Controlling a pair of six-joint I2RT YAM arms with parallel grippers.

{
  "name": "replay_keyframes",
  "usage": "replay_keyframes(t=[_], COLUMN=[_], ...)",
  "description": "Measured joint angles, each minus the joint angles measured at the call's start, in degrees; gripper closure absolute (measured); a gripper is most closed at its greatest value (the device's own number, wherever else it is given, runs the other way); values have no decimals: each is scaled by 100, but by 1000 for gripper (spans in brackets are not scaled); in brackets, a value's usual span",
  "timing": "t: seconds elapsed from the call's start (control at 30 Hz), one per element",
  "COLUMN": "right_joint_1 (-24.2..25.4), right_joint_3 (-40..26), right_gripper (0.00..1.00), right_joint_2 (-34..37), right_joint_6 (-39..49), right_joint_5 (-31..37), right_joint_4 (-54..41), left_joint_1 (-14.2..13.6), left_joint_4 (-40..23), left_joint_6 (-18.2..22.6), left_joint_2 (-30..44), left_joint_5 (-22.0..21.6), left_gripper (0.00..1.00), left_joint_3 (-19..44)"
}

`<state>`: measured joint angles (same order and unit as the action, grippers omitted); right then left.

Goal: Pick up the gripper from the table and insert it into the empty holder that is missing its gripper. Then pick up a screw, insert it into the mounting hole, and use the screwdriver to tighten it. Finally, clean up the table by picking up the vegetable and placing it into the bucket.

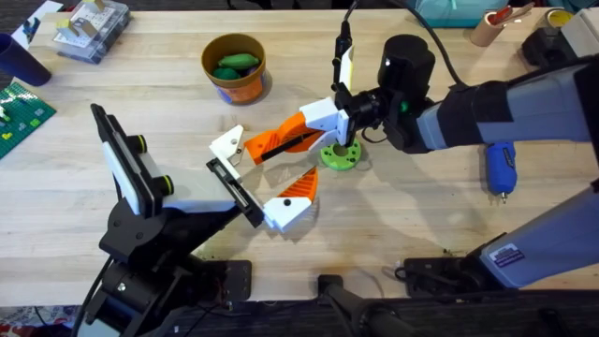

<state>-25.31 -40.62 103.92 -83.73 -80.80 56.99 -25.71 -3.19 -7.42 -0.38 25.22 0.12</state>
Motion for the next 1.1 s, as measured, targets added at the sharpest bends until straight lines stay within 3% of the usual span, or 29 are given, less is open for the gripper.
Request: replay_keyframes(t=[0.17,0.47,0.7,0.8,1.1], right_joint_1=[-4,-1,-47,-146,-375], right_joint_3=[-2,0,-3,-52,-756], right_gripper=[978,978,978,978,977], right_joint_2=[-2,-2,-2,-2,-2], right_joint_6=[28,-9,-86,-16,797], right_joint_5=[-2,-5,-3,-7,-40], right_joint_4=[-55,892,966,708,-1233], left_joint_1=[13,13,13,13,15], left_joint_4=[16,19,21,19,20], left_joint_6=[0,4,12,7,-31], left_joint_2=[33,33,34,33,35], left_joint_5=[-72,-82,-99,-98,-161], left_gripper=[13,13,13,13,13], left_joint_3=[17,17,17,17,17])
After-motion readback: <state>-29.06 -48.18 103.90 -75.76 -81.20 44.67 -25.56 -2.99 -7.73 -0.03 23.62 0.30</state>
